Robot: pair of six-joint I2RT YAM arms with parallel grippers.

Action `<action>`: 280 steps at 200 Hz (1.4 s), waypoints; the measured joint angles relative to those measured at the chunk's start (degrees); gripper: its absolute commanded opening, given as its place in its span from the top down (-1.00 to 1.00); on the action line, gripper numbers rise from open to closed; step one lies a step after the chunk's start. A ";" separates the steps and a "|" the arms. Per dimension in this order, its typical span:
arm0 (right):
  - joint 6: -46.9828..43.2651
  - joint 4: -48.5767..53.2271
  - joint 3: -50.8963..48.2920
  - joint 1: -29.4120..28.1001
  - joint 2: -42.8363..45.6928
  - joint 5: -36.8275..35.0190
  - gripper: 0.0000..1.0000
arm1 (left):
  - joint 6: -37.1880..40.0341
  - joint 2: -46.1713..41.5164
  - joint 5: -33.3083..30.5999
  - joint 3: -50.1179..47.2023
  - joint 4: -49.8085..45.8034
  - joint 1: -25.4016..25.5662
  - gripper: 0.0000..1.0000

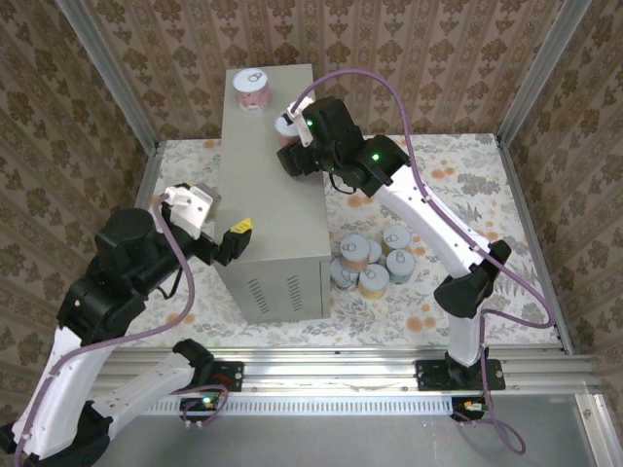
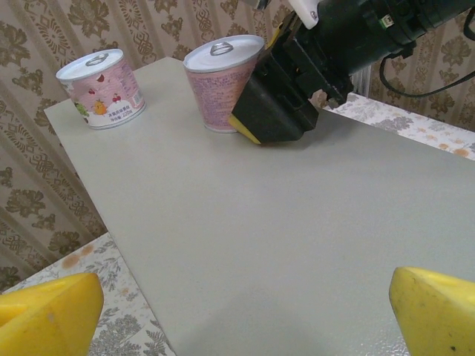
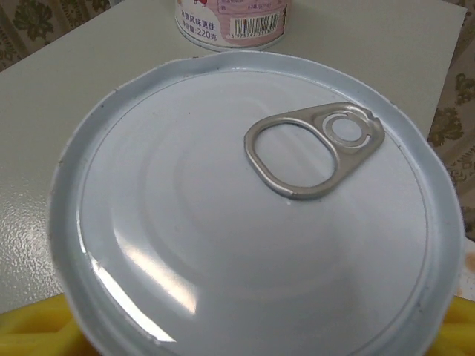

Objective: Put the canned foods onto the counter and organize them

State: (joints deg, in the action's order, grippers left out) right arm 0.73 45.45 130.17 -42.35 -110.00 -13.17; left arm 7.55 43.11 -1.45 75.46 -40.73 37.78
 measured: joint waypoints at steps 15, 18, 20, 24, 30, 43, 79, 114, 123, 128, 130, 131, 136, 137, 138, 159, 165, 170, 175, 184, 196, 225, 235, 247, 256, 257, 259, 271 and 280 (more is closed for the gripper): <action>0.02 -0.15 1.84 0.39 -1.64 0.04 -0.38 | 0.00 0.00 0.00 0.11 -0.24 0.00 -1.00; 0.04 -0.20 2.32 0.48 -2.01 0.04 -0.38 | 0.00 0.00 0.00 0.17 -0.37 0.00 -1.00; 0.04 -0.31 2.60 0.55 -2.27 0.04 -0.38 | 0.00 0.00 0.00 0.17 -0.42 0.00 -1.00; 0.04 -0.52 3.02 0.70 -2.71 0.04 -0.38 | 0.00 0.00 0.00 0.24 -0.50 0.00 -1.00; 0.04 -0.94 3.39 0.94 -3.17 0.04 -0.38 | 0.00 0.00 0.00 0.35 -0.57 0.00 -1.00; -0.13 -0.15 7.19 1.75 -5.53 0.48 -0.37 | 0.00 0.00 0.00 0.63 -0.63 0.00 -1.00; -0.39 -0.04 18.01 4.66 -13.79 1.66 -0.38 | -0.02 -0.11 -0.02 1.22 -0.90 0.00 -1.00; -0.44 -0.33 21.31 6.25 -16.31 2.62 -0.40 | -0.02 -0.11 -0.02 1.44 -1.36 0.00 -1.00; -0.46 -0.50 21.53 6.54 -16.52 2.86 -0.41 | -0.02 -0.11 0.00 1.46 -1.40 0.00 -1.00; -0.46 -0.61 21.57 6.64 -16.57 2.99 -0.41 | -0.02 -0.11 0.00 1.51 -1.49 0.00 -1.00; -0.46 -0.66 21.59 6.69 -16.63 3.08 -0.41 | -0.02 -0.11 -0.02 1.53 -1.53 0.00 -1.00; -0.46 -0.68 21.59 6.71 -16.63 3.10 -0.41 | -0.02 -0.11 0.00 1.53 -1.53 0.00 -1.00; -0.48 -0.81 21.64 6.75 -16.74 3.26 -0.42 | -0.02 -0.09 0.00 1.57 -1.60 0.00 -1.00; -0.50 -0.90 21.66 6.75 -16.76 3.28 -0.42 | -0.02 -0.09 0.00 1.57 -1.60 0.00 -1.00; -0.50 -0.92 21.66 6.78 -16.76 3.28 -0.42 | -0.02 -0.09 0.00 1.57 -1.60 0.00 -1.00; -0.63 -2.23 21.92 7.08 -17.53 3.98 -0.44 | -0.04 -0.09 0.04 1.57 -1.77 0.00 -1.00; -0.70 -2.64 22.10 7.13 -17.81 4.22 -0.45 | -0.04 -0.09 0.09 1.57 -1.81 0.00 -1.00; -0.76 -2.93 22.36 7.23 -18.12 4.44 -0.45 | -0.04 -0.09 0.13 1.57 -1.90 0.00 -1.00; -0.79 -3.13 22.77 7.28 -18.49 4.68 -0.47 | -0.04 -0.09 0.15 1.60 -2.01 0.00 -1.00; -0.81 -3.37 23.52 7.34 -19.12 5.01 -0.52 | -0.07 -0.09 0.17 1.62 -2.21 0.00 -1.00; -0.76 -3.50 24.09 7.39 -19.65 5.22 -0.58 | -0.11 -0.09 0.17 1.62 -2.34 0.00 -1.00; -0.55 -3.23 24.35 7.50 -19.85 6.03 -0.70 | -0.42 -0.09 0.22 1.62 -2.58 0.00 -1.00; -0.46 -3.06 24.35 7.50 -19.87 6.10 -0.72 | -0.42 -0.09 0.28 1.66 -2.58 0.00 -1.00; -0.46 -3.08 24.17 7.50 -19.82 6.08 -0.74 | -0.44 -0.09 0.42 1.68 -2.58 0.00 -1.00; -0.39 -3.54 23.34 7.50 -19.45 6.08 -0.76 | -0.44 -0.09 0.44 1.73 -2.58 0.00 -1.00; -0.39 -3.58 23.23 7.50 -19.41 6.08 -0.76 | -0.44 -0.09 0.44 1.73 -2.58 0.00 -1.00; -0.37 -3.72 22.93 7.50 -19.23 6.05 -0.76 | -0.44 -0.09 0.46 1.73 -2.58 0.00 -1.00; -0.37 -5.05 20.22 7.50 -17.77 6.03 -0.76 | -0.46 -0.09 0.61 1.79 -2.58 0.00 -1.00; -0.37 -5.99 17.99 7.50 -16.52 5.92 -0.76 | -0.46 -0.09 0.76 1.84 -2.58 0.00 -1.00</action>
State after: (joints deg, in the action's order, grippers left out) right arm 0.36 39.46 148.16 -34.85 -126.52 -7.25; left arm 7.09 43.03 -0.69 77.30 -43.31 37.78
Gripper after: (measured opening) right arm 0.880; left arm 0.999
